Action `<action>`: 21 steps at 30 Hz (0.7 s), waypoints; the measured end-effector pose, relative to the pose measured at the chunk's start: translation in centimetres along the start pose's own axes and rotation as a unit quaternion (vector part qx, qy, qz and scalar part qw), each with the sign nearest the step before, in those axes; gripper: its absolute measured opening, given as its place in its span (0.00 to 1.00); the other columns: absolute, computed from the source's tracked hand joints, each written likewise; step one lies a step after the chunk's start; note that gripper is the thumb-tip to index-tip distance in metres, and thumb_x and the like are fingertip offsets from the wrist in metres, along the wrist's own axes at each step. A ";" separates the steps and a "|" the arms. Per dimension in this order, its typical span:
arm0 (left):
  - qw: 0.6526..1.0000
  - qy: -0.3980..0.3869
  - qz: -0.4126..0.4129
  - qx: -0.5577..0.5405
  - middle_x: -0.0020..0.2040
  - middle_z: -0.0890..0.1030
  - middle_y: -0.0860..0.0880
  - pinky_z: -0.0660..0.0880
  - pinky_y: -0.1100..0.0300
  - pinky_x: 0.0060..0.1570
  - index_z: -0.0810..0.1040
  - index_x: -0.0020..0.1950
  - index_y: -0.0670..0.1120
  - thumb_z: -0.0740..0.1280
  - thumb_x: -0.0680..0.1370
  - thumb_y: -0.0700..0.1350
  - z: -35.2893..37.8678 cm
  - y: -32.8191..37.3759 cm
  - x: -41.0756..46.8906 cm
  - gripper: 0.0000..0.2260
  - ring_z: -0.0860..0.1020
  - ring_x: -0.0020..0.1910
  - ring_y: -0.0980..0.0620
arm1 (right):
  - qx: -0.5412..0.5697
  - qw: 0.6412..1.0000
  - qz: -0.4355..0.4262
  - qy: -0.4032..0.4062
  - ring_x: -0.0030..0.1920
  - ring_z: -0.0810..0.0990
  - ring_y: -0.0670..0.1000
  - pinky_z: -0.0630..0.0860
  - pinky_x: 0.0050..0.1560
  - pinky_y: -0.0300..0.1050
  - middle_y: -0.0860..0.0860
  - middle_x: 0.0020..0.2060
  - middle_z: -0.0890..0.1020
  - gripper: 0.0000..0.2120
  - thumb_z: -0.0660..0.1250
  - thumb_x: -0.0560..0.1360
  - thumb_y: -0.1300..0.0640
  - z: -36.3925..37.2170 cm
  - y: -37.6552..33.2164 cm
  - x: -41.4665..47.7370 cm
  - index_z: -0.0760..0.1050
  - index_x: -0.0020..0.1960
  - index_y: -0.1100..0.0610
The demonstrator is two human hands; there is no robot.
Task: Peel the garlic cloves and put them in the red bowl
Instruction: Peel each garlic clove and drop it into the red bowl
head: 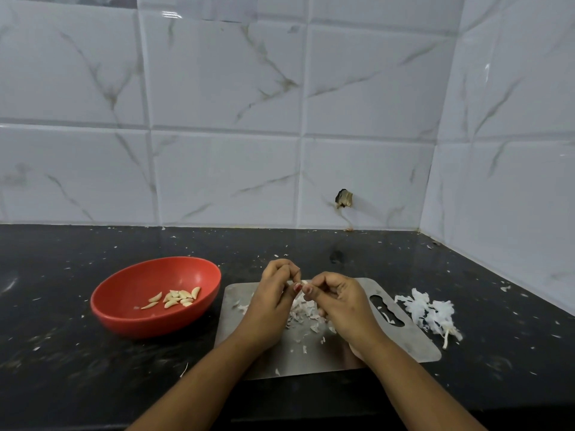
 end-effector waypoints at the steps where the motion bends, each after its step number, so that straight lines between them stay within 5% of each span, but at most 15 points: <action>1: 1.000 -0.002 0.001 0.002 0.51 0.70 0.53 0.67 0.71 0.47 0.70 0.43 0.50 0.61 0.80 0.36 0.1 0.2 0.0 0.10 0.70 0.48 0.62 | 0.007 1.000 0.006 0.008 0.28 0.74 0.41 0.71 0.30 0.35 0.50 0.33 0.81 0.05 0.70 0.75 0.61 -0.2 0.0 0.0 0.80 0.41 0.60; 6: 1.000 -0.015 -0.008 0.019 0.51 0.72 0.54 0.70 0.68 0.45 0.71 0.43 0.52 0.63 0.79 0.36 0.1 0.4 -0.3 0.11 0.72 0.45 0.58 | 0.082 0.993 0.049 0.069 0.27 0.71 0.45 0.68 0.27 0.36 0.51 0.35 0.82 0.05 0.69 0.75 0.58 -1.2 0.3 0.2 0.81 0.45 0.60; 11: 0.995 0.019 -0.090 -0.024 0.39 0.83 0.55 0.72 0.67 0.34 0.77 0.44 0.51 0.69 0.76 0.39 -0.3 -0.2 -0.4 0.07 0.81 0.39 0.61 | 0.045 0.997 0.050 0.045 0.27 0.70 0.46 0.70 0.27 0.37 0.52 0.38 0.84 0.06 0.67 0.77 0.60 -0.7 0.3 0.2 0.82 0.50 0.58; 21: 0.993 0.092 -0.069 0.020 0.38 0.83 0.57 0.71 0.71 0.33 0.84 0.43 0.48 0.73 0.74 0.42 -1.6 1.2 -0.6 0.02 0.79 0.37 0.64 | 0.022 0.998 0.055 0.024 0.27 0.71 0.44 0.69 0.29 0.37 0.52 0.35 0.84 0.04 0.69 0.76 0.60 -0.4 0.2 0.1 0.83 0.46 0.56</action>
Point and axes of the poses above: each hand's wrist, its own x-axis towards the middle knuckle, its own z-axis out of the palm, y = z × x, the point moved 5 cm from there along x, towards the middle knuckle
